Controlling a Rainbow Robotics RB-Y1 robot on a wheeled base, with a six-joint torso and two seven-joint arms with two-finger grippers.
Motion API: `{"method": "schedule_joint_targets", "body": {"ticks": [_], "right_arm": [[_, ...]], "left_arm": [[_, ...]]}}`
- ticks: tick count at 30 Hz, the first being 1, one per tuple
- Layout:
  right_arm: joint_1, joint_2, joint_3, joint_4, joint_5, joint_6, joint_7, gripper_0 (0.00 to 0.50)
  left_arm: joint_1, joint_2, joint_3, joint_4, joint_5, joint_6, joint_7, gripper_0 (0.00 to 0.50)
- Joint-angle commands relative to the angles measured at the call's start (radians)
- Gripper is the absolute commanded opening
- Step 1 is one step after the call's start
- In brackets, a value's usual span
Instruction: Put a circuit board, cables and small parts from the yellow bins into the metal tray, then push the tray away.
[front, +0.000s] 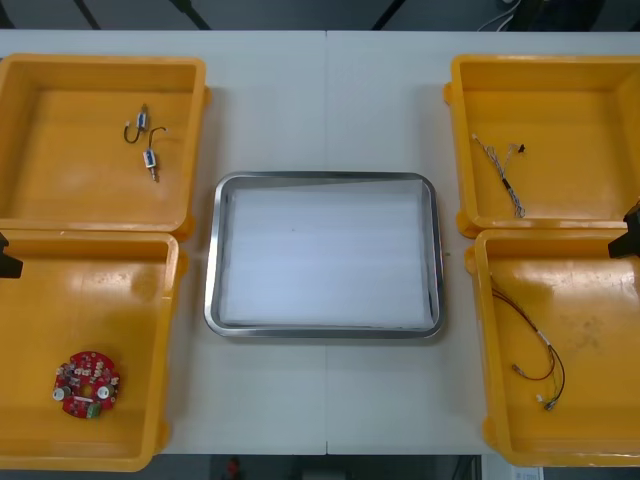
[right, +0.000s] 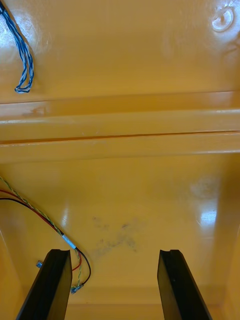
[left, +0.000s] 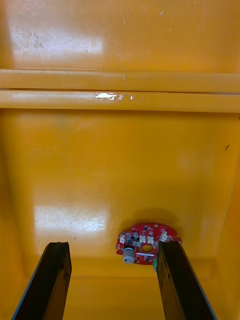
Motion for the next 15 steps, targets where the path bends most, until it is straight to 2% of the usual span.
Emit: {"method": "schedule_joint_targets", "body": {"ticks": [1, 15], "right_arm": [[0.012, 0.003, -0.030, -0.009, 0.007, -0.007, 0.016, 0.500], [0.012, 0.003, -0.030, -0.009, 0.007, -0.007, 0.016, 0.500]], "left_arm": [[0.017, 0.045, 0.025, -0.009, 0.004, -0.010, -0.033, 0.500], [0.017, 0.045, 0.025, -0.009, 0.004, -0.010, -0.033, 0.500]]}}
